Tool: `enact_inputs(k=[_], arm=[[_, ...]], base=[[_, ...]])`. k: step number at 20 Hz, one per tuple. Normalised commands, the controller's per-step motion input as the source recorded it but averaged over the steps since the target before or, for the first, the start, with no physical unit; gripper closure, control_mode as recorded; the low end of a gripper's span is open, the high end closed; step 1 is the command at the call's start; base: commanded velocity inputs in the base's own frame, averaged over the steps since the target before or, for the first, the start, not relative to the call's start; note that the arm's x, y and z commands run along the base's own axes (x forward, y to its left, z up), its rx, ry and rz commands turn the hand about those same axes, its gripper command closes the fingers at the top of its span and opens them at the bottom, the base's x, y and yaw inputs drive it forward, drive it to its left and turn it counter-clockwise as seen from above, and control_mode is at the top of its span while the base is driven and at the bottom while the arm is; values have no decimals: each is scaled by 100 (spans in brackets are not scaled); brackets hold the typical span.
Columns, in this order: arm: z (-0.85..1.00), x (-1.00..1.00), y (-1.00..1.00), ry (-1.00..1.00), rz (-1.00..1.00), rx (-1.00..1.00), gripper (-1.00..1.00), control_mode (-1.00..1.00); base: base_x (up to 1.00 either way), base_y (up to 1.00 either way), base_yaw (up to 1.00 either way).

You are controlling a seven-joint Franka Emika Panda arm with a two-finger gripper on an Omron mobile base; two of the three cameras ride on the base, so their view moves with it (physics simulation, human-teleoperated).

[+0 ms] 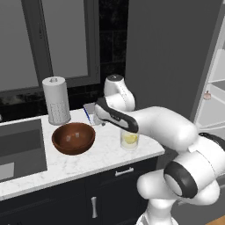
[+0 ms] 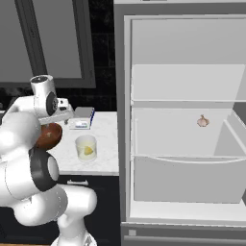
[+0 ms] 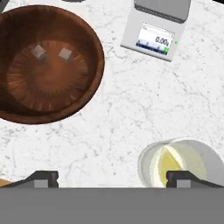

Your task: Grab a lemon wedge from the fridge and one ice cube from the ice bowl, and put them in the glass of lemonade.

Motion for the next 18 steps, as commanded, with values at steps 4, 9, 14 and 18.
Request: enact_inputs(k=[4, 9, 14, 18], arm=[[-1, -3, 100, -9, 0, 19, -100, -100], [-21, 16, 100, -8, 0, 17, -100, -100], [-2, 54, 60, -1, -5, -5, -100, -100], [-5, 32, 11, 7, 0, -8, -100, -100]], base=[[0, 0, 0], [0, 0, 0], [0, 0, 0], [0, 0, 0]])
